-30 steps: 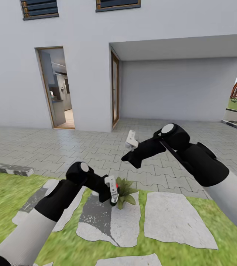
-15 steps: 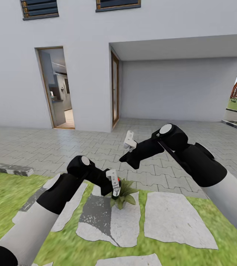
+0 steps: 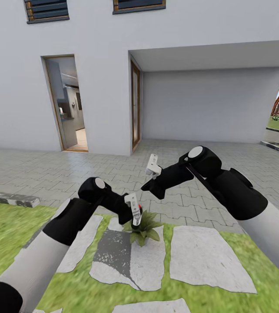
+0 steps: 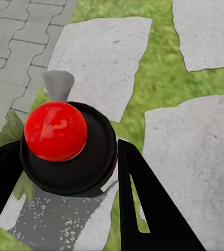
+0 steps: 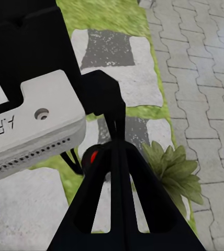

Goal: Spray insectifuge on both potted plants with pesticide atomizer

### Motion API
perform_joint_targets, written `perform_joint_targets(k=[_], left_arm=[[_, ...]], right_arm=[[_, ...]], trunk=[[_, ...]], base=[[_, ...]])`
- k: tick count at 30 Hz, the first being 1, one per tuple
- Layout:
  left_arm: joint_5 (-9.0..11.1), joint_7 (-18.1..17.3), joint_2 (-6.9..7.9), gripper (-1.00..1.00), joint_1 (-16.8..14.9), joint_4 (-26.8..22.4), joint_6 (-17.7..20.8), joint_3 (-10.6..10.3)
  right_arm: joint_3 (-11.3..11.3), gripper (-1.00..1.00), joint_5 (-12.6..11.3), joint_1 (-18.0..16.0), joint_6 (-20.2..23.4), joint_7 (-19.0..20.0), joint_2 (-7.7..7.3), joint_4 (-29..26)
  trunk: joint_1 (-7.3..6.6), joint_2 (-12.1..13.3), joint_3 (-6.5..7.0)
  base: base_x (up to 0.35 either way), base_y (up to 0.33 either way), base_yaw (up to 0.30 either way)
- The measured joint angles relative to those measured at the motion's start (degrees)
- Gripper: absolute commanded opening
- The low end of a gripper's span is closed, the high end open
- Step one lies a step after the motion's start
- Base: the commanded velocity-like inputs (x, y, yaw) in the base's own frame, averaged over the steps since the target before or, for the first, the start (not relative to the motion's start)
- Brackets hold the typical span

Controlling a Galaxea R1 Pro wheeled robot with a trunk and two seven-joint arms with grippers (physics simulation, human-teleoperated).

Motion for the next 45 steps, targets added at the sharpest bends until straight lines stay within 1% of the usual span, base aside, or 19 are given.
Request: perform_joint_targets(k=[18,21,23,26,32,45], left_arm=[[0.05,-0.04,-0.06,-1.0,-0.24,-0.47,0.11,0.21],[0.15,-0.06,-0.08,-1.0,-0.79,-0.52,0.12,0.26],[0.21,-0.09,-0.22,-1.0,-1.09,-0.53,0.16,0.28],[0.19,-0.12,-0.97,-1.0,-1.3,-0.54,0.18,0.34],[0.21,-0.09,-1.47,-1.0,-1.97,-0.55,0.21,0.34],[0.26,-0.06,-1.62,-1.0,-3.08,-0.56,1.18,0.33]], right_arm=[[-0.16,-1.0,0.18,-0.02,0.0,0.07,-0.51,0.0],[-0.17,-1.0,0.19,-0.02,0.0,0.04,-0.52,0.0],[-0.17,-1.0,0.19,-0.02,0.0,0.01,-0.53,0.0],[-0.17,-1.0,0.2,-0.02,0.0,-0.01,-0.53,0.02],[-0.19,-1.0,0.2,-0.02,0.01,-0.02,-0.53,0.04],[-0.42,-1.0,0.26,-0.02,0.01,-0.01,-0.6,0.01]], trunk=[[0.0,0.0,0.0],[0.0,0.0,0.0],[0.0,0.0,0.0],[0.0,0.0,0.0],[0.0,0.0,0.0],[0.0,0.0,0.0]], base=[[0.0,0.0,0.0],[0.0,0.0,0.0],[0.0,0.0,0.0],[0.0,0.0,0.0],[0.0,0.0,0.0],[0.0,0.0,0.0]])
